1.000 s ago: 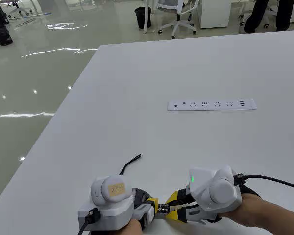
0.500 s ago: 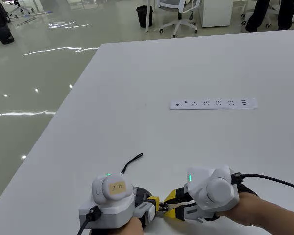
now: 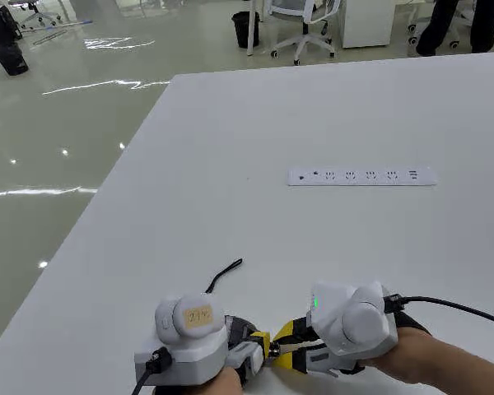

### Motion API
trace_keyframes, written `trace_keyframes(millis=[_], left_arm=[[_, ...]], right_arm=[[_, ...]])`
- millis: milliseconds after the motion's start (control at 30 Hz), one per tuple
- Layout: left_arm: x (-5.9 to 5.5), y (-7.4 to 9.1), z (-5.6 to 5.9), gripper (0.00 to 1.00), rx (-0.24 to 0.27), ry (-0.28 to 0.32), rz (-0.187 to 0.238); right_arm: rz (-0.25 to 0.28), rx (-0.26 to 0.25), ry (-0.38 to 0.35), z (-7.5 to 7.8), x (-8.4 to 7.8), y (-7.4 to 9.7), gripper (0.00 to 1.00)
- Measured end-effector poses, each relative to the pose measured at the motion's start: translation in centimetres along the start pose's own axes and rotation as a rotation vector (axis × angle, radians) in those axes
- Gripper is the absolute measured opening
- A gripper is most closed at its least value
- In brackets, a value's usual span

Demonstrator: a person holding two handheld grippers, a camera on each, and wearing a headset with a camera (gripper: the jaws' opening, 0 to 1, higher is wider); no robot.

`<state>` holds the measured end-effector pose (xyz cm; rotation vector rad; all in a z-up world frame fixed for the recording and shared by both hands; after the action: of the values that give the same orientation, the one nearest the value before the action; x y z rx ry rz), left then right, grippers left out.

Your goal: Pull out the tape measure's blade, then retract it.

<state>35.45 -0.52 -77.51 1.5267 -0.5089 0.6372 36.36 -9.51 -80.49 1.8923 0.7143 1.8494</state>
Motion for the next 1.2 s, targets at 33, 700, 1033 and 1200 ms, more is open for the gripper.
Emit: trace_keyframes(millis=[33,700,1033,1200], left_arm=[[-0.01,0.0,-0.01,0.58,0.0,0.0,-0.001],[-0.04,0.02,-0.27,0.58,0.001,0.004,-0.003],[-0.01,-0.04,-0.23,0.6,0.01,0.016,-0.005],[0.02,-0.07,-0.19,0.6,0.01,0.012,-0.008]], right_arm=[[0.0,-0.001,0.0,-0.01,0.0,-0.04,0.13],[-0.003,-0.01,-0.01,0.09,0.51,-0.82,0.13],[-0.008,-0.022,-0.031,0.11,0.5,-0.92,0.14],[-0.01,-0.021,-0.03,0.12,0.44,-0.93,0.14]])
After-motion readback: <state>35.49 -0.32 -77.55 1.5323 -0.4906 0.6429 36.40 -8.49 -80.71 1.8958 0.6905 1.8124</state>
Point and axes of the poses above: the centre of the closed fingertips' face, and the gripper's own axes: y roughly backward along the fingers, z roughly to its right, x roughly out of its top, the point moved 4 cm from there along y, roughly backward along the fingers, and after that the axes turned 9 degrees about x, right-handed, at the moved point
